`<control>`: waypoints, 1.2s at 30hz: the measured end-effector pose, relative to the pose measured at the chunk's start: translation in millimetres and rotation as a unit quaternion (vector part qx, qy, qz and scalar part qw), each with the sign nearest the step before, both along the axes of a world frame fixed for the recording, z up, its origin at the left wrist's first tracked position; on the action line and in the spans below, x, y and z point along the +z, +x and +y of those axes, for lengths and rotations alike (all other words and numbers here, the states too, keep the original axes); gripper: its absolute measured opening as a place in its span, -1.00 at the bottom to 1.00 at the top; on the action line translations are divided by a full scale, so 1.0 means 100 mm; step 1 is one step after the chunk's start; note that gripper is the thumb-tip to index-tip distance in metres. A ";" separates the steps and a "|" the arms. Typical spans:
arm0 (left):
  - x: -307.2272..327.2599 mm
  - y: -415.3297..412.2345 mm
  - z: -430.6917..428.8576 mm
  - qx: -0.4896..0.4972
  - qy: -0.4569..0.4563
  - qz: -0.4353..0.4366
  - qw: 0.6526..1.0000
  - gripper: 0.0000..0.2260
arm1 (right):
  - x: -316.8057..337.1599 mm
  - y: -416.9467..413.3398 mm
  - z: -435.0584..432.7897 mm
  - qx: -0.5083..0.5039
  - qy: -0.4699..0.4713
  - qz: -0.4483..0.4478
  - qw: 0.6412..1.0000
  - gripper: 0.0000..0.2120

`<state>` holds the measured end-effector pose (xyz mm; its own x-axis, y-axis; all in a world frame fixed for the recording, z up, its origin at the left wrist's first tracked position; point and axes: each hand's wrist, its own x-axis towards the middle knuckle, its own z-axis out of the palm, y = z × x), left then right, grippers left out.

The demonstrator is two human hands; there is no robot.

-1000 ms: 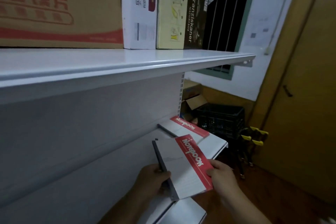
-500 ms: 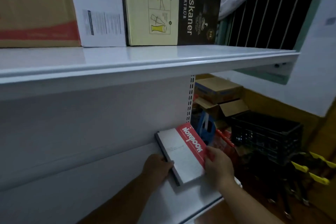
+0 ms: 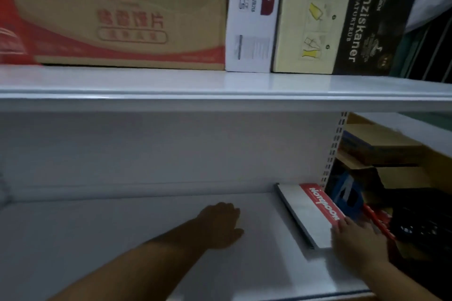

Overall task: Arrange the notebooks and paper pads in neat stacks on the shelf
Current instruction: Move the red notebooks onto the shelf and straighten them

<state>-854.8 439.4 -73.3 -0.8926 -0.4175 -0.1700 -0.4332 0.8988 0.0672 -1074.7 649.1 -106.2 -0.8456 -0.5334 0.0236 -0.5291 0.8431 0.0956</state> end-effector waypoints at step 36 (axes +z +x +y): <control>0.28 7.36 -2.47 0.317 -0.109 -0.004 0.942 -0.41 | 0.22 7.79 -5.08 0.330 -0.186 -0.514 0.770 -0.60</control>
